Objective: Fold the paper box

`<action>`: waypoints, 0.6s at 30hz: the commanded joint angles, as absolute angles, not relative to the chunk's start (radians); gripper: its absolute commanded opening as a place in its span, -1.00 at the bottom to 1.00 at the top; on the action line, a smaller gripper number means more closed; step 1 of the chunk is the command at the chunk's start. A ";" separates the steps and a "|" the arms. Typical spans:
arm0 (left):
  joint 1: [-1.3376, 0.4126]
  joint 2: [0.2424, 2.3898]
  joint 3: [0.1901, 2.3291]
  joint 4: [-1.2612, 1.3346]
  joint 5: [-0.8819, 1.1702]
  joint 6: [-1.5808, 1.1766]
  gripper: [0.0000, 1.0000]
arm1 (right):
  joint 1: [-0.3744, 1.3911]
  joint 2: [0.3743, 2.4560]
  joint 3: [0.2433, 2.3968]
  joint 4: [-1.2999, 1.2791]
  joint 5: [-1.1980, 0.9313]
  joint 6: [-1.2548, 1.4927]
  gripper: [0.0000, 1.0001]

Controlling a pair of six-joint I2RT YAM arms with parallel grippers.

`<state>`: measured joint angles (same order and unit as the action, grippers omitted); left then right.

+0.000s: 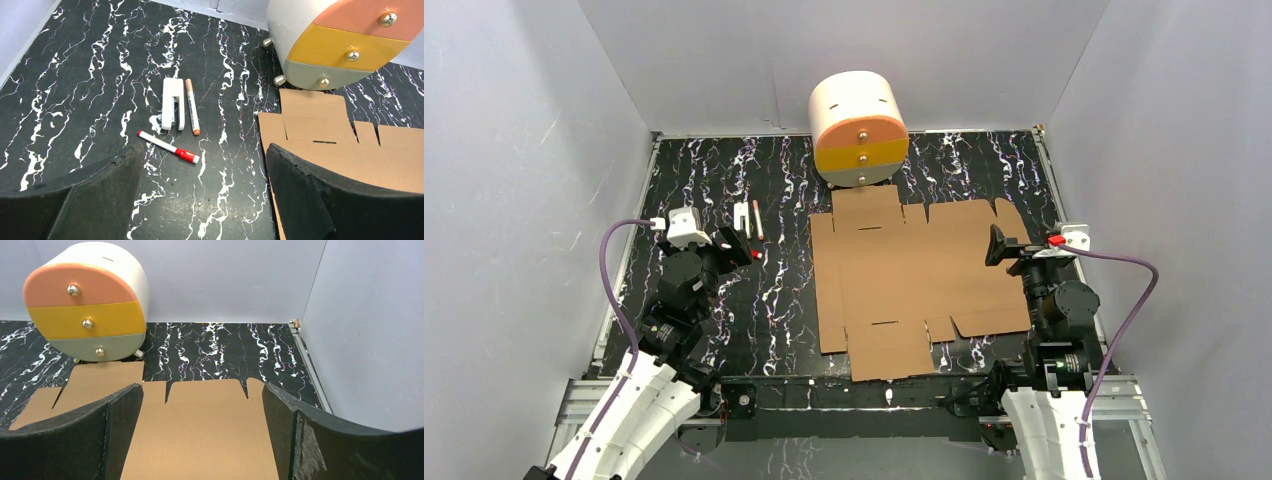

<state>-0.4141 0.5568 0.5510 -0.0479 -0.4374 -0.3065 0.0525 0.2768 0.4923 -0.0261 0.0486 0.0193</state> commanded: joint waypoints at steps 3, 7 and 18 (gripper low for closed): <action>-0.409 0.556 0.588 -0.022 -0.445 -0.293 0.78 | 0.053 0.275 0.484 0.039 0.057 0.008 0.97; -0.408 0.578 0.577 -0.014 -0.481 -0.306 0.78 | 0.053 0.287 0.487 0.030 0.054 0.002 0.97; -0.408 0.778 0.708 -0.089 -0.313 -0.290 0.79 | 0.054 0.378 0.550 -0.039 0.010 0.016 0.97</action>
